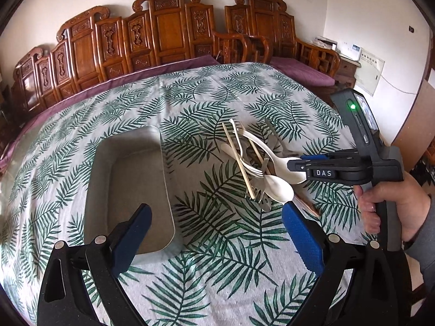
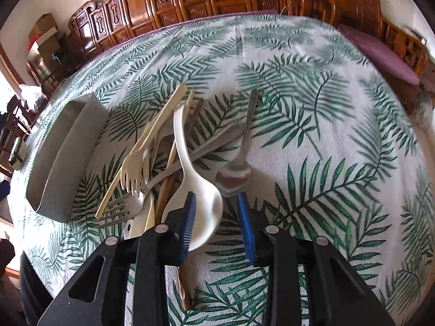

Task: Organize utensils
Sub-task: 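Reach the right tool into the utensil pile and grasp a white plastic spoon, then grasp a white plastic fork with the left tool while the right tool holds the spoon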

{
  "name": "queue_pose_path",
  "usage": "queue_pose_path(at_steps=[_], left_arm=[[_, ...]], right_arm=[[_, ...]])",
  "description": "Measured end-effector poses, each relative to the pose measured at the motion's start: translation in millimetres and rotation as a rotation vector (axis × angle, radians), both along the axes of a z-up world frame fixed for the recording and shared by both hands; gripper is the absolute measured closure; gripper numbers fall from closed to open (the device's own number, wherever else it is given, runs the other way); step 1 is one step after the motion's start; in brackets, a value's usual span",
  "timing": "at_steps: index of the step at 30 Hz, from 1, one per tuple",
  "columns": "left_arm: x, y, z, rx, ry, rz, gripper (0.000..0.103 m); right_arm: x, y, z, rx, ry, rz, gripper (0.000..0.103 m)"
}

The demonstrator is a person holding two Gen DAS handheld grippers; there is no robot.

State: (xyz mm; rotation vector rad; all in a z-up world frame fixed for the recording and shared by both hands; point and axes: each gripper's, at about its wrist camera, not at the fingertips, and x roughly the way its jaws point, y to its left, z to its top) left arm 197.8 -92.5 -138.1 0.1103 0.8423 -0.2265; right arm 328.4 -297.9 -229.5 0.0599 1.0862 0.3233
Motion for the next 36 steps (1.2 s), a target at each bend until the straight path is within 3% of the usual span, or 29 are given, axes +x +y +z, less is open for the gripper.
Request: queue_pose_path(at_steps=[4,9,23,33,36], left_arm=[[12.3,-4.7,-6.1,-0.01,0.023,-0.005,0.011],[31.8,-8.9,-14.7,-0.022,0.06,0.006,0.021],[86.7,-18.7,-43.5,-0.087,0.179,0.056,0.046],[125.4,-22.3,-52.4,-0.149,0.227,0.131,0.047],[137.9,-22.8,-57.9,-0.143,0.242,0.157,0.057]], right_arm=[[-2.1,-5.9,-4.1,0.046,0.024,0.01,0.088],[-8.2,-9.4,2.5,0.087,0.014,0.017,0.097],[-24.0,-35.6,30.5,0.044,-0.089,-0.081,0.097],[-20.4,-53.2,28.9,0.056,-0.083,-0.117,0.097],[-21.9,-52.4,29.9,0.062,-0.084,-0.114,0.097]])
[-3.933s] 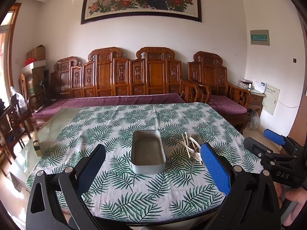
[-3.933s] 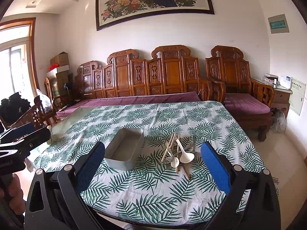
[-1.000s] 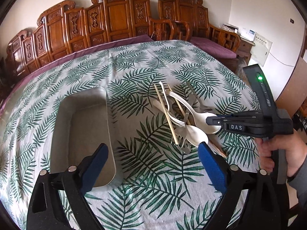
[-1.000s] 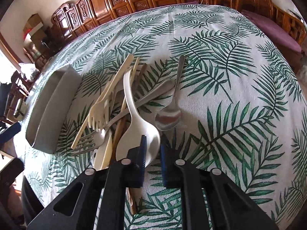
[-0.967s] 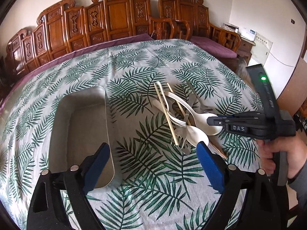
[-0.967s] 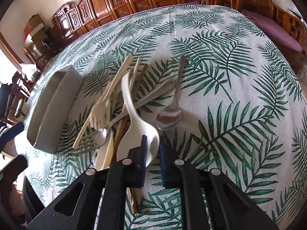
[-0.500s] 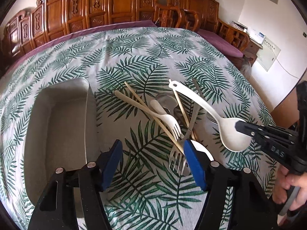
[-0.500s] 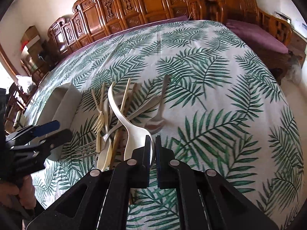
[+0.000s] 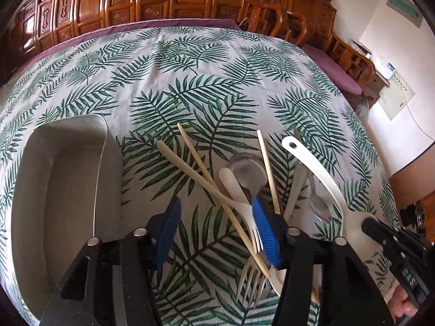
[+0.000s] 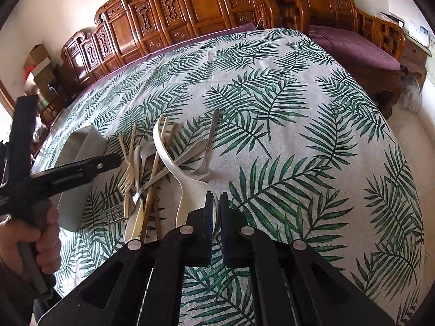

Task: Organize utensils
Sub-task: 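Grasp a white plastic fork with the left tool while the right tool holds the spoon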

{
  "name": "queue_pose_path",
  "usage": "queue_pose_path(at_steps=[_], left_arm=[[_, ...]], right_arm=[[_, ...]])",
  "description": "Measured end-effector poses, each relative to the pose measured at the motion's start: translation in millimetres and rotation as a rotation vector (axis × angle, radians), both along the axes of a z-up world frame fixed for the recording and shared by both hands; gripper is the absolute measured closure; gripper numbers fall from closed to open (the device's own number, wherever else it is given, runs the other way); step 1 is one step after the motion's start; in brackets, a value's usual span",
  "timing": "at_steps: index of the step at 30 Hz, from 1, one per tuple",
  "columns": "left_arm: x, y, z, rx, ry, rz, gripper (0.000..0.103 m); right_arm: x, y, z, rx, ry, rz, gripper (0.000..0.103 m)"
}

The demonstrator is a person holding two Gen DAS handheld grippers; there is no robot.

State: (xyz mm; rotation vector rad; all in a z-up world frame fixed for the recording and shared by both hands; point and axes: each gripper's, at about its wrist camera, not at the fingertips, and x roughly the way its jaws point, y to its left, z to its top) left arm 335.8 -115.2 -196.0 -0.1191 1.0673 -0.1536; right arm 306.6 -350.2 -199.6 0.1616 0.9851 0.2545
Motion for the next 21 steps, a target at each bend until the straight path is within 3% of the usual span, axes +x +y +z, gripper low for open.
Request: queue_pose_path(at_steps=[4,10,11,21], left_arm=[[14.5,9.1,-5.5,-0.048,0.034,0.054,0.064],[26.9,15.2,-14.2,-0.051,0.074,0.091,0.081],[27.0,16.1,-15.7,-0.062,0.078,0.094,0.087],[30.5,12.2,-14.8,-0.026,0.081,0.084,0.088]], right_arm=[[-1.2,2.7,2.2,0.008,-0.004,0.008,0.097],[-1.1,5.7,2.2,0.009,-0.003,0.016,0.097],[-1.0,5.4,2.2,0.01,-0.002,0.015,0.097],[-1.7,6.5,3.3,0.009,-0.004,0.02,0.097]])
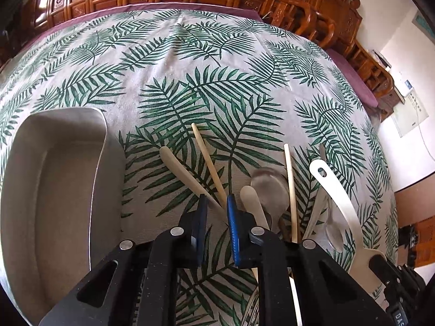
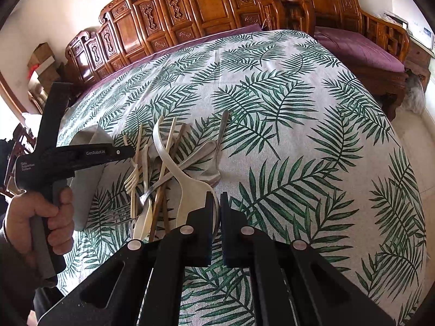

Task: Organize utensils
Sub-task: 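Grasp a white plastic fork with the left tool while the right tool holds the spoon, then lower the fork and spoon into the grey tray and open both tools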

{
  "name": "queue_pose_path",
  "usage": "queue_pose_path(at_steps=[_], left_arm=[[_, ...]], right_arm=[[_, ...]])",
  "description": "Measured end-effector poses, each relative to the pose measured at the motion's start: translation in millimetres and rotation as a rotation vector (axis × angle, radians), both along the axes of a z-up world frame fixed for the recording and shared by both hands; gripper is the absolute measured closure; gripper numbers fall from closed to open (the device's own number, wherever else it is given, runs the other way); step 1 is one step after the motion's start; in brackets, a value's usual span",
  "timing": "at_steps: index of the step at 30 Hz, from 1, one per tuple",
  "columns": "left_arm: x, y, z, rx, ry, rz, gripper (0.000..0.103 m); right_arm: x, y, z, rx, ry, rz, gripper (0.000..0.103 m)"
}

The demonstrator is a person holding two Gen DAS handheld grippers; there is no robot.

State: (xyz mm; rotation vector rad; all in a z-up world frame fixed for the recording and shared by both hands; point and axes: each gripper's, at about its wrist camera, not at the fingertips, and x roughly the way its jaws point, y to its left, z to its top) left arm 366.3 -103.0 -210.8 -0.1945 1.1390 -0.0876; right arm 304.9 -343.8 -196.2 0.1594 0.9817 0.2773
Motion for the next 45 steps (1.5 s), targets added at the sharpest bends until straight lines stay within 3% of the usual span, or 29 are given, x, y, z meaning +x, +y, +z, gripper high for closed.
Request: queue_pose_path(at_steps=[10,18,20,34,40,45], left_arm=[[9.2,-2.6,-7.3,0.031,0.029,0.0,0.081],[6.4,1.7,-2.8,0.031,0.013,0.011,0.095],[3.4,1.6,4.2,0.038,-0.001,0.0,0.1],[-17.6,10.2,49.1,0.068,-0.083,-0.061,0.1],[-38.5,33.2,82.2,0.085,-0.135,-0.093,0.1],[-51.1,65.9,92.3,0.106,-0.141,-0.077,0.1]], right_arm=[[-0.6,5.6,-1.7,-0.004,0.005,0.013,0.097],[0.4,2.7,-1.0,-0.003,0.002,0.007,0.097],[0.4,2.9,-1.4,-0.007,0.001,0.006,0.097],[-4.7,15.1,9.6,-0.012,-0.022,0.024,0.097],[-7.3,29.8,22.3,0.004,-0.039,0.009,0.097],[-9.1,53.9,25.8,0.025,-0.032,0.003,0.097]])
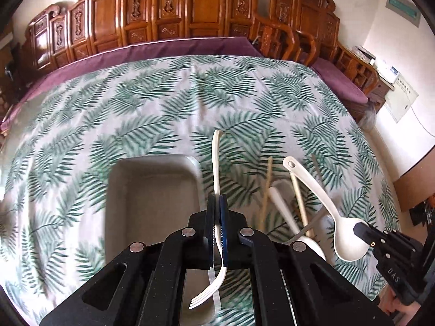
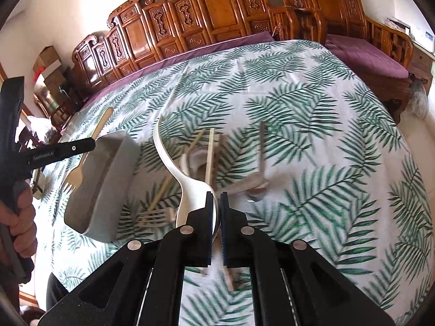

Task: Organize utensils
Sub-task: 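Lower the fork and spoon into the grey tray and open both tools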

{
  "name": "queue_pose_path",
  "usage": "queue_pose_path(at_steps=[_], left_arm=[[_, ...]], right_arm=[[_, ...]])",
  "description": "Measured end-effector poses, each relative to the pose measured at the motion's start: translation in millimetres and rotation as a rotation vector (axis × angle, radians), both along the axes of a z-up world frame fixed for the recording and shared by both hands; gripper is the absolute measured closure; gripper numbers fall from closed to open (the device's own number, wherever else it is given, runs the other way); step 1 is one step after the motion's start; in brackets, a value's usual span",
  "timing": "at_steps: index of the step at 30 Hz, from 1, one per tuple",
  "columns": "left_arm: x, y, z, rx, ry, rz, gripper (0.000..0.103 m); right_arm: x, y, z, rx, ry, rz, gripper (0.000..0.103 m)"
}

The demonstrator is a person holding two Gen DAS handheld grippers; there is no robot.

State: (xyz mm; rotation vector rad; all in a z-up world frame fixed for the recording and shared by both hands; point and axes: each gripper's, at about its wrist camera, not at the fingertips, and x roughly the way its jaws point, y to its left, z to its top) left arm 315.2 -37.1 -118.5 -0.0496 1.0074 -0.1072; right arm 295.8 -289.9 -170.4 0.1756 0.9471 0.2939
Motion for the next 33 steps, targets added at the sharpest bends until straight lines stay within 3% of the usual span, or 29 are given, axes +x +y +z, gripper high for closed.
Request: queue_pose_path(at_steps=[13,17,30,33], left_arm=[[-8.3,62.9,-11.8,-0.007,0.031,0.077,0.098],[-18.2,73.9,-6.1,-0.015,0.004,0.077,0.087],[-60.0,112.4,19.2,0.004,-0.087,0.064,0.087],[-65.4,120.6,24.4,0.014,-0.105,0.066,0.087]], right_arm=[[-6.3,80.8,14.8,-0.022,-0.009,0.054,0.097],[-5.1,99.9,17.1,-0.035,-0.012,0.063,0.097],[6.2,168.4,8.2,-0.048,0.019,0.039,0.097],[7.4,181.5,6.7,-0.049,0.024,0.05,0.093]])
